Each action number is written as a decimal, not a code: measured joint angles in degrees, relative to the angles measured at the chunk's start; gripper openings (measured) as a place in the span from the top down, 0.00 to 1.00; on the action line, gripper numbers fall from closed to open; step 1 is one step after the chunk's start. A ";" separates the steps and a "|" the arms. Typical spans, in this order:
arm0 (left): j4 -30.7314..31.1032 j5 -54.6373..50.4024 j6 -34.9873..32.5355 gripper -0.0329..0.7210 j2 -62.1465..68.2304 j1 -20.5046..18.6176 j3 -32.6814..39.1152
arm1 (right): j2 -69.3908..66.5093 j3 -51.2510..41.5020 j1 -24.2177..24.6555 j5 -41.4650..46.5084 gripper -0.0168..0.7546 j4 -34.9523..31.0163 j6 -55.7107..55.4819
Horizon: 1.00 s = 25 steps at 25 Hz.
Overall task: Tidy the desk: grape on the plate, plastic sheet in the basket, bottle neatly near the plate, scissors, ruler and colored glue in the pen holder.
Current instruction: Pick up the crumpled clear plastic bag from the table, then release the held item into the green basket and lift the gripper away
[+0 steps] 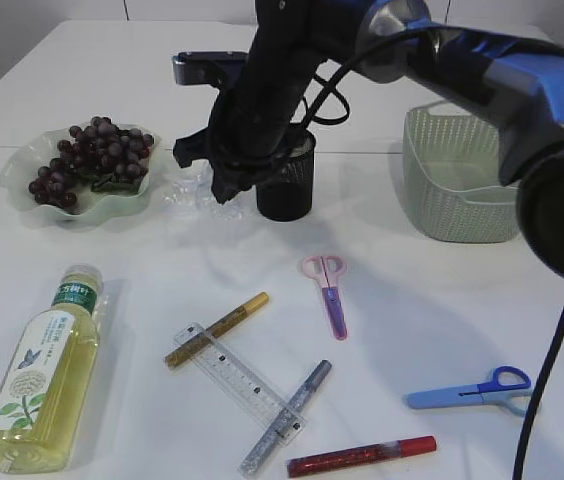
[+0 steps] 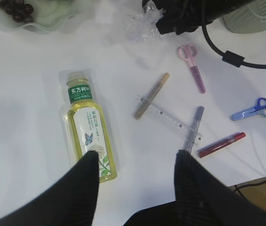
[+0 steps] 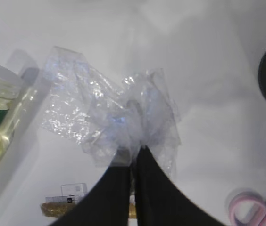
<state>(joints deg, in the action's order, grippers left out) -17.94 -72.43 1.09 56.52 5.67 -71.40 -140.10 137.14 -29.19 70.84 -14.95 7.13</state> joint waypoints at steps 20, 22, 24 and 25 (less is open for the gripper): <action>-5.54 0.00 -3.75 0.45 0.00 0.00 0.00 | 12.65 0.00 5.89 0.86 0.96 9.09 -3.02; -5.67 0.00 -3.83 0.45 0.00 0.00 0.00 | 13.41 0.00 8.55 0.86 0.96 9.61 -3.05; -5.72 0.00 -3.83 0.45 0.00 0.00 0.00 | 14.06 0.00 11.21 0.86 0.96 10.33 -3.15; -5.72 0.00 -3.83 0.45 0.00 0.00 0.00 | 14.41 0.00 12.77 0.86 0.96 11.04 -3.15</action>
<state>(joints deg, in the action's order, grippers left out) -23.66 -72.43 -2.75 56.52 5.67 -71.40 -125.69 137.14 -16.43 71.70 -3.91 3.98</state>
